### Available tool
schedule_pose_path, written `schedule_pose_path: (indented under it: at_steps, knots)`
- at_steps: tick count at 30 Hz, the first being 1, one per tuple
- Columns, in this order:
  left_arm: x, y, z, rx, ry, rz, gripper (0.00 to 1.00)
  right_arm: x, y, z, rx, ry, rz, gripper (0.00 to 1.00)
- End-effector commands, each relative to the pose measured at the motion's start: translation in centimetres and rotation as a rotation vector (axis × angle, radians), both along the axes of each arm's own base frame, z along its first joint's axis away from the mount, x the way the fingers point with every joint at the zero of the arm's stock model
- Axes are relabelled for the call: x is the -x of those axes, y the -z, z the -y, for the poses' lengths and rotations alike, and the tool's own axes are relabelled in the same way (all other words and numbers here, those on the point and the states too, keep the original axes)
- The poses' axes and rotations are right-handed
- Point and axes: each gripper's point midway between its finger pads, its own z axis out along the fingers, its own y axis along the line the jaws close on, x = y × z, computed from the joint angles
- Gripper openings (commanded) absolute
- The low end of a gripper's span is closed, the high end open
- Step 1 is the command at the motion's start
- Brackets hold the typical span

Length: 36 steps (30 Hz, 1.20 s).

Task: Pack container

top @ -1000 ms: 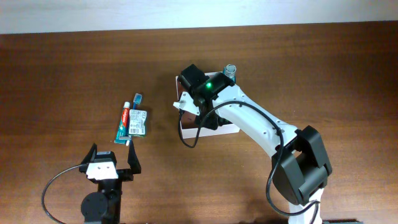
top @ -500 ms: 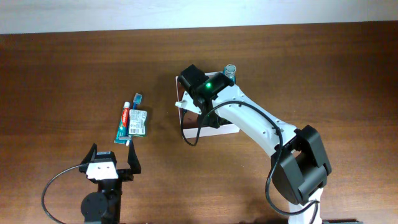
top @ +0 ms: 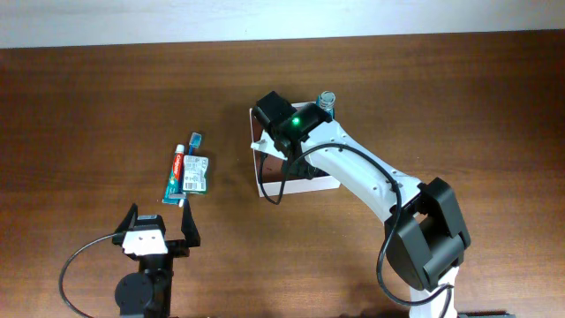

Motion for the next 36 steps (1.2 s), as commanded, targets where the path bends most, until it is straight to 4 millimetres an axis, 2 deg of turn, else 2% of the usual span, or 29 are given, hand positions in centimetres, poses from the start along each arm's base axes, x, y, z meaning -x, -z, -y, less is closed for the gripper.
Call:
schedule_pose_path:
  at_steps: [1, 8, 20, 24, 26, 28, 32, 36]
  knots:
    - [0.0, 0.1, 0.4, -0.014, 0.020, 0.003, 0.99, 0.0, 0.6, 0.3, 0.034, 0.002, 0.004, 0.04]
    - [0.0, 0.1, 0.4, -0.014, 0.020, 0.002, 0.99, -0.7, 0.1, 1.3, 0.091, 0.020, 0.052, 0.04]
    - [0.0, 0.1, 0.4, -0.014, 0.020, 0.003, 0.99, -0.8, 0.1, 1.1, 0.079, 0.037, 0.061, 0.04]
    - [0.0, 0.1, 0.3, -0.014, 0.020, 0.003, 0.99, -0.1, 0.4, 0.0, 0.031, 0.020, 0.025, 0.04]
    - [0.0, 0.1, 0.4, -0.014, 0.020, 0.003, 0.99, 0.5, 0.2, -1.5, -0.022, 0.015, 0.012, 0.04]
    - [0.0, 0.1, 0.4, -0.014, 0.020, 0.003, 0.99, 0.8, -0.6, -3.4, -0.091, 0.033, 0.012, 0.04]
    - [0.0, 0.1, 0.4, -0.014, 0.020, 0.003, 0.99, 1.1, -3.4, -7.1, -0.246, 0.068, 0.029, 0.04]
    - [0.0, 0.1, 0.4, -0.014, 0.020, 0.003, 0.99, -0.5, -7.8, -8.1, -0.369, 0.174, 0.118, 0.04]
